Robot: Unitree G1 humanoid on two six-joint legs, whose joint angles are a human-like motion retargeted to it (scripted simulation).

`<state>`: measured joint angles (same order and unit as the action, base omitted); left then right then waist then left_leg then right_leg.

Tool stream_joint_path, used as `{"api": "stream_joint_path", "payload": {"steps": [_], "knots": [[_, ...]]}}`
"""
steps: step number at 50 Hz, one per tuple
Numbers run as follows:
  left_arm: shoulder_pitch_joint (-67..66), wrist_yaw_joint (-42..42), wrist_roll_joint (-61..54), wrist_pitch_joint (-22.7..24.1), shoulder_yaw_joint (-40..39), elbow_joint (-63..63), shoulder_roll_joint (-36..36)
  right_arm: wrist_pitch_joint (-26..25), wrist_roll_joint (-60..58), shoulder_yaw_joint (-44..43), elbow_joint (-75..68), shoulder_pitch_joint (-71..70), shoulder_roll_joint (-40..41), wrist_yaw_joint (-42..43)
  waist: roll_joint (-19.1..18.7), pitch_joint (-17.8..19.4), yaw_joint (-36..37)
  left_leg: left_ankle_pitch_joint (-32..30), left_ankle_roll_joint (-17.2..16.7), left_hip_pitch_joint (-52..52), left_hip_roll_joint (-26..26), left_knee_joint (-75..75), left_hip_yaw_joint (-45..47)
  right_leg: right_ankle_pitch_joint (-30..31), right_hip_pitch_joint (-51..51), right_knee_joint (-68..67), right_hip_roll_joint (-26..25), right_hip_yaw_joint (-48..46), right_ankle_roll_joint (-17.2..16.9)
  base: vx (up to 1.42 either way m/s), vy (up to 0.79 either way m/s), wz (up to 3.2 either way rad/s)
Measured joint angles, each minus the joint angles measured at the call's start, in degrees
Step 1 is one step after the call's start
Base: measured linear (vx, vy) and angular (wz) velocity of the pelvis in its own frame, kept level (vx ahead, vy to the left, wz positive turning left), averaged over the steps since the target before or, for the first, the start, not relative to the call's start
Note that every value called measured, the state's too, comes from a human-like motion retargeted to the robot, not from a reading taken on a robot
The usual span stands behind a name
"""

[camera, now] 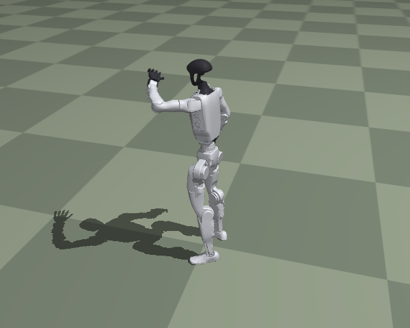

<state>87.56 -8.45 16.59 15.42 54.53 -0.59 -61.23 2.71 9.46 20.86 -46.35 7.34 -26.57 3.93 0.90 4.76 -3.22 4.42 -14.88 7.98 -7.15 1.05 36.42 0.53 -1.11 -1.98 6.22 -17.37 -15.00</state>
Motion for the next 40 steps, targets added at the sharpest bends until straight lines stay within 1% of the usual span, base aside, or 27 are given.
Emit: {"api": "stream_joint_path", "payload": {"steps": [4,7,10,13,16,19,23,27,30,35,38,40], "knots": [[6.5,-7.8,8.3,-2.8,-2.0,-4.6,5.1,0.3,0.9,1.2,-1.6,0.8,-0.3,-0.9,0.0,-0.2,-0.6,-0.1,0.1,-0.5,0.1,0.1,-0.9,-0.1,0.0,0.0,0.2,-0.8,0.0,0.01,0.01,0.12],[12.7,-13.3,12.5,-6.2,-3.9,-10.5,11.8,0.3,1.5,2.3,-3.5,0.9,-0.4,-2.5,-0.1,-0.5,-1.2,-0.2,0.2,-1.1,0.4,0.2,-1.9,-0.2,0.0,0.1,0.5,-1.7,0.0,0.01,0.03,0.3],[18.3,-17.1,12.9,-8.2,-4.4,-15.5,18.8,0.3,2.1,3.2,-5.5,0.6,-0.4,-3.7,-0.1,-0.8,-1.8,-0.3,0.2,-1.6,0.7,0.3,-2.9,-0.3,0.0,0.2,0.9,-2.6,0.0,0.01,0.04,0.26],[21.9,-19.5,10.1,-7.6,-2.6,-16.8,24.0,0.1,2.9,3.7,-6.9,0.0,-0.2,-3.4,-0.3,-1.0,-2.2,-0.4,0.1,-2.0,0.9,0.4,-3.3,-0.3,0.0,0.3,1.1,-3.0,0.0,0.0,0.01,0.06],[22.6,-19.3,6.0,-5.3,0.3,-14.5,26.6,-0.1,3.6,3.5,-7.5,-0.8,-0.1,-2.5,-0.4,-1.2,-2.5,-0.3,0.1,-2.0,1.0,0.4,-3.2,-0.3,0.1,0.4,1.2,-2.9,0.0,0.0,0.0,0.0],[20.8,-16.5,2.9,-2.6,2.8,-10.6,26.2,-0.2,3.9,2.6,-7.1,-1.5,0.1,-1.9,-0.6,-1.3,-2.5,-0.1,0.1,-1.8,0.9,0.2,-2.8,-0.3,0.1,0.4,1.1,-2.4,0.0,0.0,0.0,0.0],[15.7,-14.0,2.7,0.0,3.5,-6.8,21.7,0.6,4.0,0.3,-5.4,-1.5,0.4,-1.2,-0.8,-1.4,-1.9,0.3,0.0,-1.3,0.6,-0.2,-2.0,-0.3,-0.1,0.3,0.8,-1.7,0.0,0.01,-0.01,-0.09],[9.6,-16.7,3.5,-0.4,-0.1,-7.5,17.9,1.6,4.8,-1.8,-4.7,-0.5,1.2,0.4,-0.7,-1.6,-0.7,0.7,0.2,-0.9,0.3,-0.6,-1.9,-0.5,-0.5,0.2,0.7,-1.7,0.0,0.0,0.0,0.0],[6.7,-18.7,2.0,-1.2,-3.8,-8.3,18.0,1.3,5.0,-1.8,-5.7,0.5,1.8,1.2,-0.4,-2.0,0.5,0.8,0.5,-0.9,0.3,-0.7,-2.7,-0.7,-0.9,0.1,0.8,-2.3,0.0,0.02,0.0,0.15],[7.1,-18.1,0.3,0.8,-5.1,-3.2,19.5,-0.2,2.1,1.3,-8.5,1.8,1.8,-2.3,0.5,-3.3,2.0,0.6,0.8,-1.6,0.7,-0.3,-5.0,-1.1,-1.5,0.1,1.3,-4.6,0.0,0.03,0.02,0.41],[8.3,-16.8,0.9,2.0,-4.4,1.3,18.2,-0.5,-0.1,2.8,-8.7,2.3,1.3,-5.1,1.0,-4.0,2.6,0.4,0.6,-2.0,0.9,0.1,-6.3,-1.3,-1.8,0.1,1.6,-6.0,0.0,0.03,0.02,0.43],[8.5,-17.0,2.0,2.1,-4.5,3.3,16.1,-0.2,-0.9,3.0,-8.3,2.5,0.9,-5.8,1.4,-4.4,3.0,0.2,0.4,-2.2,1.0,0.3,-7.0,-1.4,-1.9,0.1,1.7,-6.8,0.0,0.02,0.01,0.34]]}}
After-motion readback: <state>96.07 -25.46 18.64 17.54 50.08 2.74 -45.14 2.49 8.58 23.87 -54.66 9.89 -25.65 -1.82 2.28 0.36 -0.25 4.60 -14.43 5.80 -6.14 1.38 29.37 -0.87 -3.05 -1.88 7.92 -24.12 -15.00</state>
